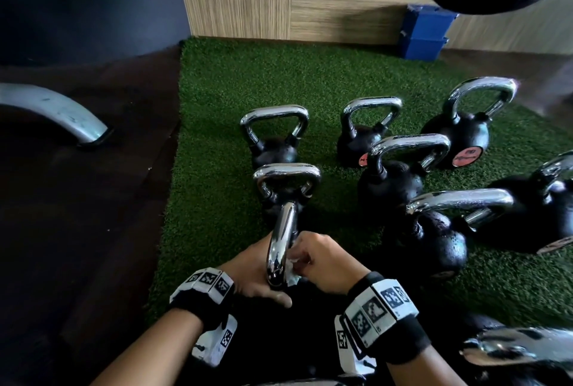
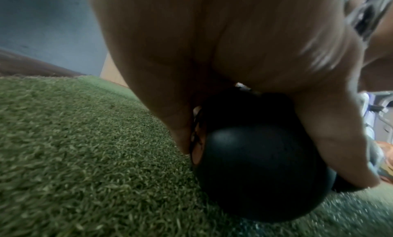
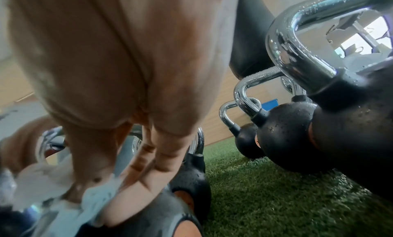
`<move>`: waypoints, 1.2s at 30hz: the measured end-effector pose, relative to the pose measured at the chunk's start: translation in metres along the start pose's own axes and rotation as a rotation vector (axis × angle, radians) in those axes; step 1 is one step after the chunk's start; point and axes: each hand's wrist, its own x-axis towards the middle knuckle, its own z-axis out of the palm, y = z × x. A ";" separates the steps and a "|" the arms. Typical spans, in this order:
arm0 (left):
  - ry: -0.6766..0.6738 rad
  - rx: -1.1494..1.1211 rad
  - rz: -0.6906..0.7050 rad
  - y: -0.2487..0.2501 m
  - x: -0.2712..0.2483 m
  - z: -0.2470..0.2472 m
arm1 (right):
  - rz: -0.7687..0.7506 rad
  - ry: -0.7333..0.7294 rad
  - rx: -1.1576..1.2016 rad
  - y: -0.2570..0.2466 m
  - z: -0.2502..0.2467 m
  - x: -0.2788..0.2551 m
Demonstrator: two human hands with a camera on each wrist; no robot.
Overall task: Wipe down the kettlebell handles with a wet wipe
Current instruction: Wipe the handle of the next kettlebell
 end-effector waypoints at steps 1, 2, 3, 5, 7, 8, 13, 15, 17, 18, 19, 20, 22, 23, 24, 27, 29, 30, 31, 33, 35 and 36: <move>-0.006 0.024 0.012 0.001 0.001 -0.001 | 0.001 -0.022 0.001 0.000 0.000 0.000; -0.006 0.041 0.019 0.002 0.001 -0.001 | 0.006 -0.044 0.032 0.000 -0.001 0.001; 0.001 0.049 0.020 0.003 0.002 -0.002 | -0.002 -0.069 0.084 0.002 -0.002 0.001; 0.024 0.042 0.016 0.007 0.002 -0.002 | -0.030 -0.109 0.224 0.008 -0.002 0.000; 0.044 0.046 0.042 0.009 0.002 -0.002 | -0.010 -0.131 0.356 0.014 0.001 0.000; 0.040 0.064 0.069 0.010 0.002 -0.003 | 0.016 -0.144 0.401 0.017 0.003 0.000; 0.005 0.129 0.055 0.008 0.002 -0.003 | 0.080 -0.180 0.358 0.022 -0.001 0.004; 0.015 0.102 -0.024 0.004 0.002 -0.001 | 0.054 -0.204 0.448 0.022 -0.003 0.002; 0.021 0.057 -0.102 0.002 0.004 0.000 | 0.041 -0.219 0.591 0.024 -0.002 -0.003; 0.013 0.049 -0.130 0.000 0.005 0.001 | 0.046 -0.223 0.665 0.025 -0.001 -0.004; 0.005 0.054 -0.144 0.000 0.006 0.003 | 0.051 -0.230 0.740 0.025 0.000 -0.005; 0.003 0.061 -0.143 0.000 0.006 0.005 | 0.054 -0.237 0.814 0.025 0.002 -0.006; 0.016 0.061 -0.105 0.000 0.007 0.006 | 0.053 -0.221 0.964 0.026 0.007 -0.005; 0.024 0.068 -0.074 0.001 0.007 0.006 | 0.062 -0.193 1.041 0.027 0.009 -0.003; 0.029 0.078 -0.034 0.002 0.006 0.006 | 0.078 -0.157 1.113 0.028 0.011 -0.001; 0.023 0.137 0.045 0.004 0.006 0.006 | 0.114 -0.089 1.240 0.033 0.017 0.001; 0.029 0.139 0.034 0.004 0.006 0.005 | 0.132 -0.108 1.261 0.035 0.019 -0.001; 0.022 0.123 0.001 0.004 0.006 0.005 | 0.134 -0.111 1.271 0.034 0.020 -0.002; 0.002 0.133 -0.011 0.006 0.006 0.005 | 0.135 -0.096 1.287 0.033 0.020 -0.002; -0.012 0.132 0.016 0.005 0.007 0.005 | 0.143 0.006 1.335 0.031 0.019 0.001; 0.031 -0.003 -0.030 0.001 0.004 0.007 | 0.137 0.126 1.405 0.028 0.020 0.005; 0.050 -0.046 -0.052 -0.002 0.003 0.009 | 0.135 0.166 1.431 0.027 0.021 0.005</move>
